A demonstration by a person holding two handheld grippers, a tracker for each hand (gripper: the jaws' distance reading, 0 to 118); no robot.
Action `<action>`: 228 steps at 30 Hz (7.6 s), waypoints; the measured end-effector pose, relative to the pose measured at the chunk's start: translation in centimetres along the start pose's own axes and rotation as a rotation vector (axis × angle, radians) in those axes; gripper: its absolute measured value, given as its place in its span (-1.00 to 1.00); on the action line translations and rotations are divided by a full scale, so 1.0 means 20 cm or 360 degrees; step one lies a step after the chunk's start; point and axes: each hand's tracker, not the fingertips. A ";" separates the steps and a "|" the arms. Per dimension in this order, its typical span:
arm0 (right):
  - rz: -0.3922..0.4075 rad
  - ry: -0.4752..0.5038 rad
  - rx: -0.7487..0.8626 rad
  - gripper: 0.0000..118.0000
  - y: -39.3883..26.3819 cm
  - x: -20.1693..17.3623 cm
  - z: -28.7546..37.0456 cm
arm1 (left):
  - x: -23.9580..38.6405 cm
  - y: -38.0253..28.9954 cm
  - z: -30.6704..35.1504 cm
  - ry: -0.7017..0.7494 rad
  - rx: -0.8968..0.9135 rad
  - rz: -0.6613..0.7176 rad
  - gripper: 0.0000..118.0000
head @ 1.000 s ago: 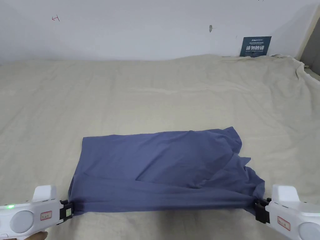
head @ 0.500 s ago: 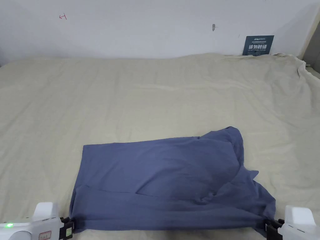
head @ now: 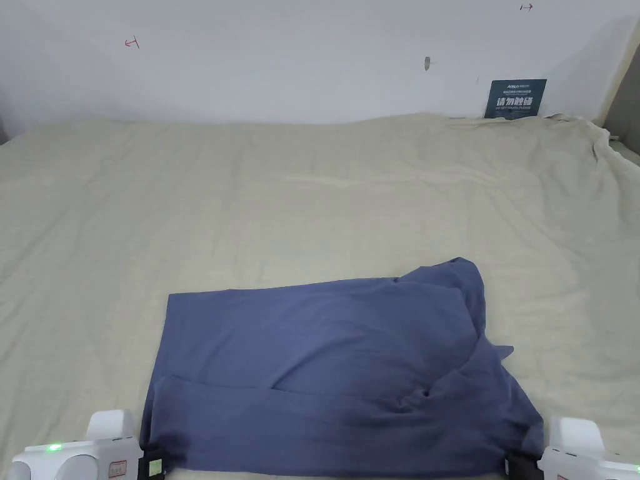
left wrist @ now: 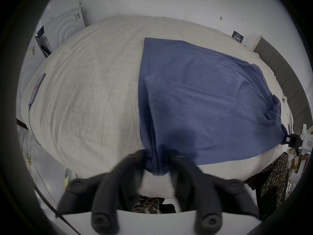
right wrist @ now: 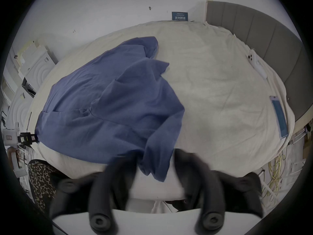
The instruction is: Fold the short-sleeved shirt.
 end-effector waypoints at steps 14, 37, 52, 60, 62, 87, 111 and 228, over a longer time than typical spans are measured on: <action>0.0114 0.0071 0.0735 0.39 0.34 -0.17 0.61 | 0.11 0.21 0.59 0.0009 0.0659 0.0027 0.87; 0.0166 0.0083 0.0969 -1.00 0.57 -0.36 0.51 | 0.29 0.59 0.43 -0.0090 0.0904 -0.0102 -1.00; 0.0144 -0.0008 0.0820 -1.00 0.79 -0.30 0.18 | 0.00 1.32 -0.40 -0.0013 0.0341 -0.0055 -0.56; 0.0129 -0.0059 0.0754 -1.00 0.85 -0.32 0.07 | -0.05 1.41 -0.72 0.0008 0.0083 -0.0019 0.33; 0.0129 -0.0061 0.0746 -1.00 0.86 -0.32 0.05 | -0.04 1.40 -0.77 0.0001 0.0046 -0.0021 0.32; 0.0123 -0.0038 0.0261 0.15 1.38 -0.14 -0.69 | 0.11 1.29 -0.32 -0.0206 0.0309 -0.0287 -1.00; 0.0197 0.0026 0.0312 -0.98 1.39 -0.13 -0.56 | 0.01 1.18 -0.28 -0.0173 0.0340 -0.0159 -1.00; 0.0110 -0.0048 0.1086 -1.00 0.48 -0.38 0.58 | -0.49 0.36 0.01 -0.0711 0.0068 0.0420 -0.50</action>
